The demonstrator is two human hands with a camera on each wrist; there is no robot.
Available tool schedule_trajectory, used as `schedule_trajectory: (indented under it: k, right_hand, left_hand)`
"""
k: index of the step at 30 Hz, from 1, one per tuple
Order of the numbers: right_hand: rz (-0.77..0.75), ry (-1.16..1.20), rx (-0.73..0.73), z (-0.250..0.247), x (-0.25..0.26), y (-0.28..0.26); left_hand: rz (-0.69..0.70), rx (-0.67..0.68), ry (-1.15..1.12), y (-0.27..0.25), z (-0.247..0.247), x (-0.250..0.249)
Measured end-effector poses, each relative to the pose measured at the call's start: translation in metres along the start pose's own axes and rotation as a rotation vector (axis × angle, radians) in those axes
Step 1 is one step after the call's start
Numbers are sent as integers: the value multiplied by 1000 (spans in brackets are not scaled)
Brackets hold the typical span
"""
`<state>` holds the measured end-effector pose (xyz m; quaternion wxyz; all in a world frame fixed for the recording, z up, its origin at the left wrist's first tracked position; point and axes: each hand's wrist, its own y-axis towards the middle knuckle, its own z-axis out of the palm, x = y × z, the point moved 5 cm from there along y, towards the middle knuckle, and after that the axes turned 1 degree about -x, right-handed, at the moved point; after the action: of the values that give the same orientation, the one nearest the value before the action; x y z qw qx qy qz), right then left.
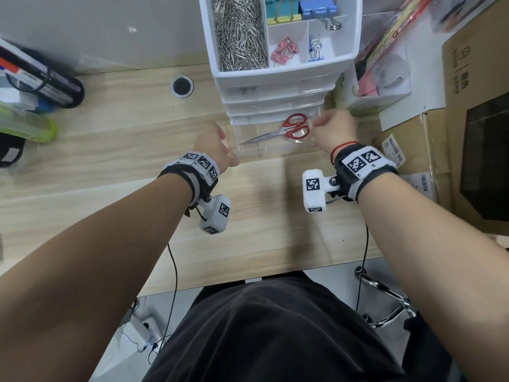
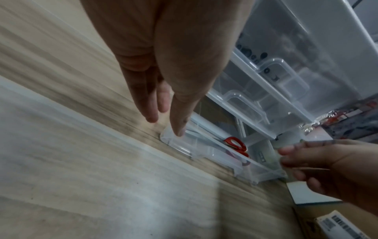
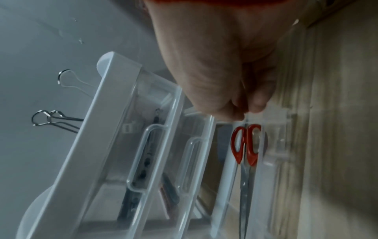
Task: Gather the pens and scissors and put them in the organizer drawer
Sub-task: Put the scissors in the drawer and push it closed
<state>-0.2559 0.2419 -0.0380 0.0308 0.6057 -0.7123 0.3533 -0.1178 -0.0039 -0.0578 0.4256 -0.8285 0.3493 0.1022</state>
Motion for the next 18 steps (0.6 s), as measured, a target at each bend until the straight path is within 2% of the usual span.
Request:
schedule_trajectory:
  k: [2, 6, 8, 12, 18]
  right_hand:
    - [-3, -25, -7, -5, -8, 3]
    - [43, -102, 191, 8, -23, 12]
    - [22, -96, 242, 17, -23, 16]
    - [-80, -42, 242, 25, -17, 28]
    - [-165, 35, 250, 17, -8, 35]
  left_hand:
    - [-3, -21, 22, 3, -1, -2]
    - [-13, -2, 57, 11, 2, -7]
    - [25, -23, 83, 16, 2, -10]
    - [100, -79, 176, 29, -4, -18]
    - [105, -27, 310, 38, -5, -21]
